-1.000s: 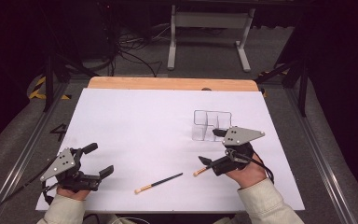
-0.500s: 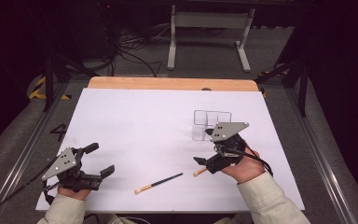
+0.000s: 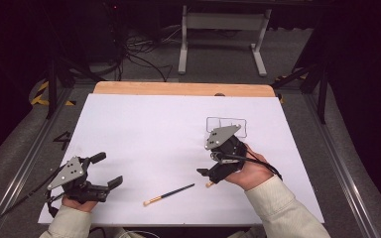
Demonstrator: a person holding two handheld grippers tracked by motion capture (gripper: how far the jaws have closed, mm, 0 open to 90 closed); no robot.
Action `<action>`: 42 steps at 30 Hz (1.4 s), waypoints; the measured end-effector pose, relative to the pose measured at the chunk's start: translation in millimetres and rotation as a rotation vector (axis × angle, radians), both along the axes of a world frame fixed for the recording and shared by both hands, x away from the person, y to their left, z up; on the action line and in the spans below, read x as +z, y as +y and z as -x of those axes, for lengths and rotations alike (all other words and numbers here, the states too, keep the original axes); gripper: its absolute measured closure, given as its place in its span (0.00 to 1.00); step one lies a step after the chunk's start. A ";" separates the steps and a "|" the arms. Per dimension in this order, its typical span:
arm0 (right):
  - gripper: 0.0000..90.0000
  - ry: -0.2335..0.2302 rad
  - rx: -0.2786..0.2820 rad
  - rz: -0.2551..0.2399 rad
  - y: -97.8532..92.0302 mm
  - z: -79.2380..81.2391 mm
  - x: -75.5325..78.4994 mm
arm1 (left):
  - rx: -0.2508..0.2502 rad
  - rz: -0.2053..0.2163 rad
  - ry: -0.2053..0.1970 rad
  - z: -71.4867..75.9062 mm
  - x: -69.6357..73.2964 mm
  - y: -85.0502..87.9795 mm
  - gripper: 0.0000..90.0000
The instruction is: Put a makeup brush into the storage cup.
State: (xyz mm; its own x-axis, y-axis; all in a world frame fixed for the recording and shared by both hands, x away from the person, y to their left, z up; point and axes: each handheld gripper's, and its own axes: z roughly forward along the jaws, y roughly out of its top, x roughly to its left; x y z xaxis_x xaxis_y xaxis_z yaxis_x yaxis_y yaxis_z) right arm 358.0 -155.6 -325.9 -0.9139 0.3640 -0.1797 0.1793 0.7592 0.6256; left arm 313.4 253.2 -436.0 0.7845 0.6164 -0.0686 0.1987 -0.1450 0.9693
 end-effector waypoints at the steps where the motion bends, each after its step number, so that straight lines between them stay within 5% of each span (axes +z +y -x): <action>1: 0.08 0.000 0.000 0.000 0.0 0.0 0.0 | 0.001 0.001 -0.001 -0.2 -0.2 -0.2 0.01; 26: 0.10 0.098 0.098 0.236 52.7 -8.7 -10.9 | 0.013 -0.003 0.008 1.1 -2.1 2.2 0.01; 42: 0.12 0.117 0.139 0.282 74.3 -7.0 -22.2 | 0.009 -0.016 0.011 2.8 -1.5 3.9 0.01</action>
